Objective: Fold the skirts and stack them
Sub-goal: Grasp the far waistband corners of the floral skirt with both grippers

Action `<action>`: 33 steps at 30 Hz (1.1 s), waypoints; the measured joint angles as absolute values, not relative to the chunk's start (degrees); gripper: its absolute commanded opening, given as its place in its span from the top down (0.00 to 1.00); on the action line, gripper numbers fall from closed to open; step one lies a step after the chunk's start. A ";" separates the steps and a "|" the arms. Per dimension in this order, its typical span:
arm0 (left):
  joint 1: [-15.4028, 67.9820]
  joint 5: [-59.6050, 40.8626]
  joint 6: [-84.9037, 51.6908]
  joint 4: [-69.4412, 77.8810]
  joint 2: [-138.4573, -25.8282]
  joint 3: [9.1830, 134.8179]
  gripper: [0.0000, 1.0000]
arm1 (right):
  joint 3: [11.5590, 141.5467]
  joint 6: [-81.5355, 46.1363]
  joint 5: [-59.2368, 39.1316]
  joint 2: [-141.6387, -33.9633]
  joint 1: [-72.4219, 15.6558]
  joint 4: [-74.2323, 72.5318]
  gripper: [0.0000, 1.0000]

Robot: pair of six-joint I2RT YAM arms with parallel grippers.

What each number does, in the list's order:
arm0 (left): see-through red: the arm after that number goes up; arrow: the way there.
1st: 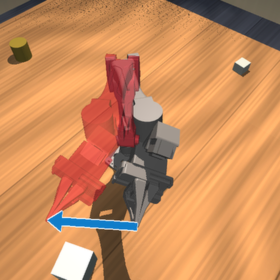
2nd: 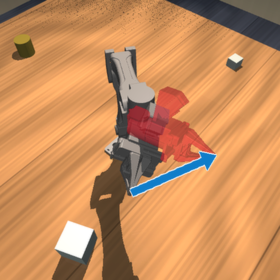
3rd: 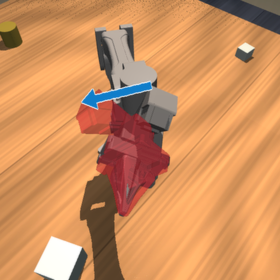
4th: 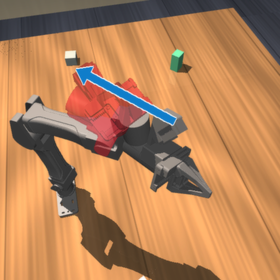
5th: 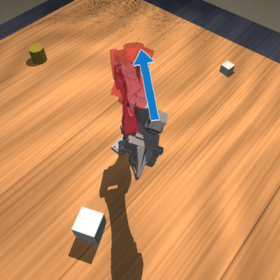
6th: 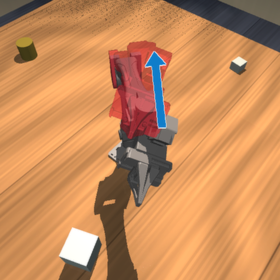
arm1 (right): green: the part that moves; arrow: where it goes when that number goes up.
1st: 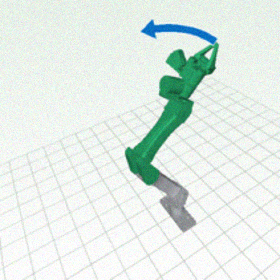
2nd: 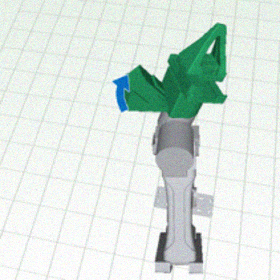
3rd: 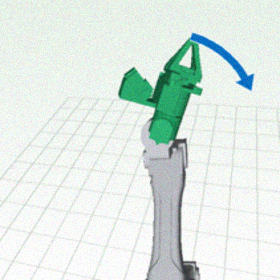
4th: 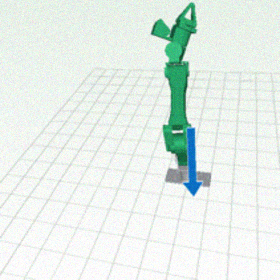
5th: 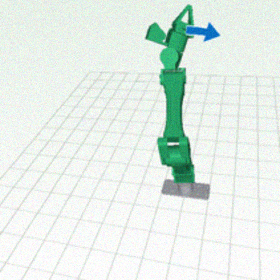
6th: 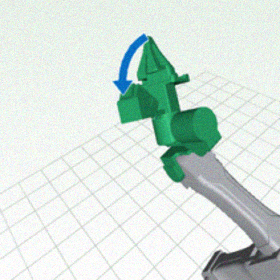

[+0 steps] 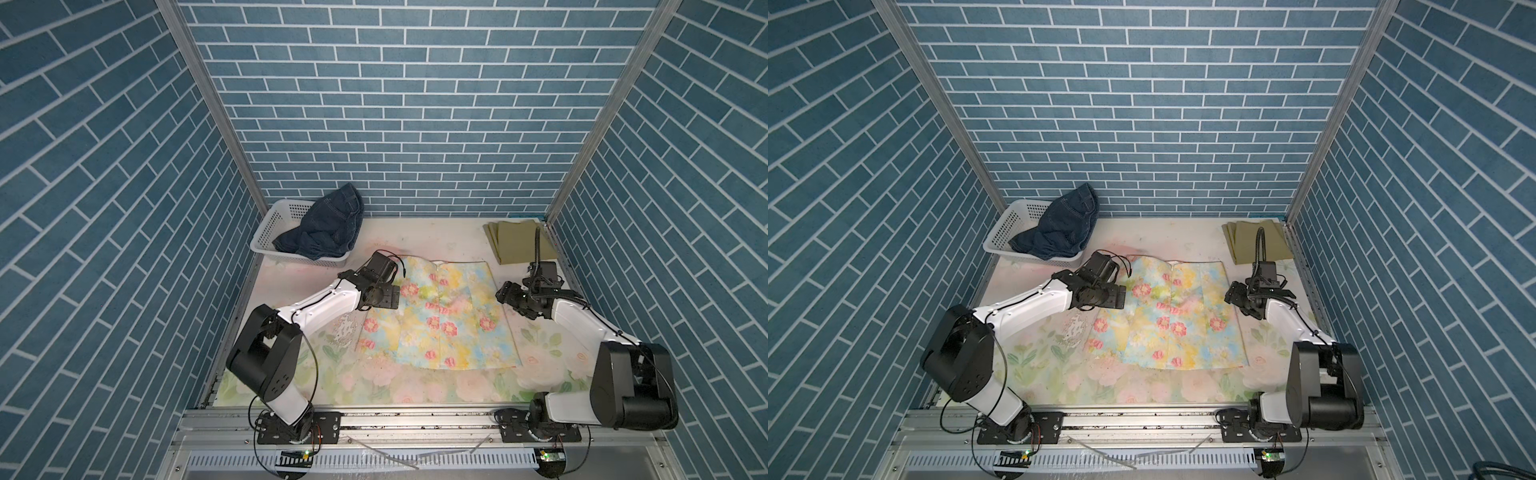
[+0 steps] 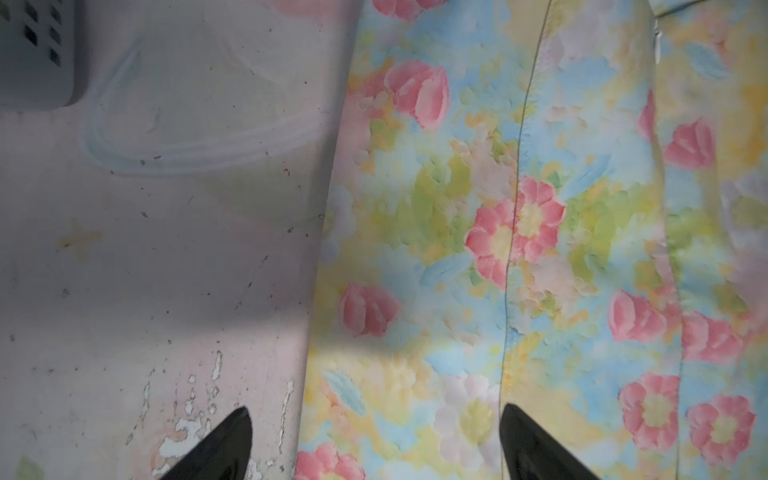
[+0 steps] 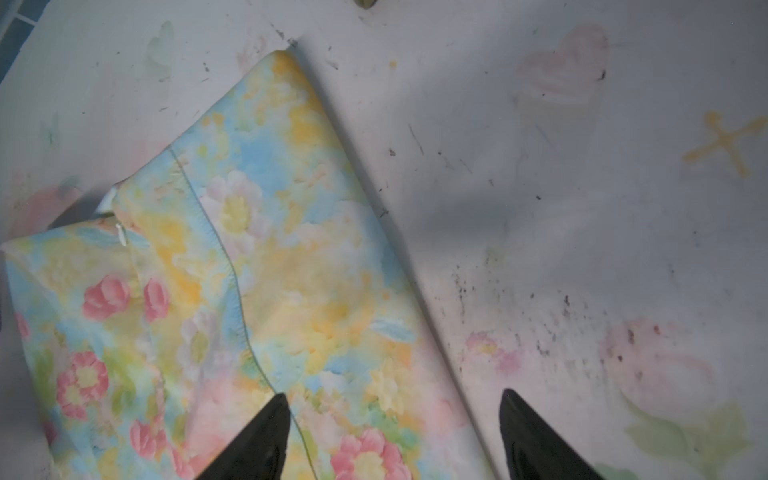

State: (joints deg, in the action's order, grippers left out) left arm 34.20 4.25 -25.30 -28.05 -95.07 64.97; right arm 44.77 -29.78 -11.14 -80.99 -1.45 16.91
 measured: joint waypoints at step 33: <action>24.38 0.16 -20.95 -32.80 -134.58 109.80 0.29 | 77.38 -28.32 -17.39 -117.54 -3.25 8.51 0.44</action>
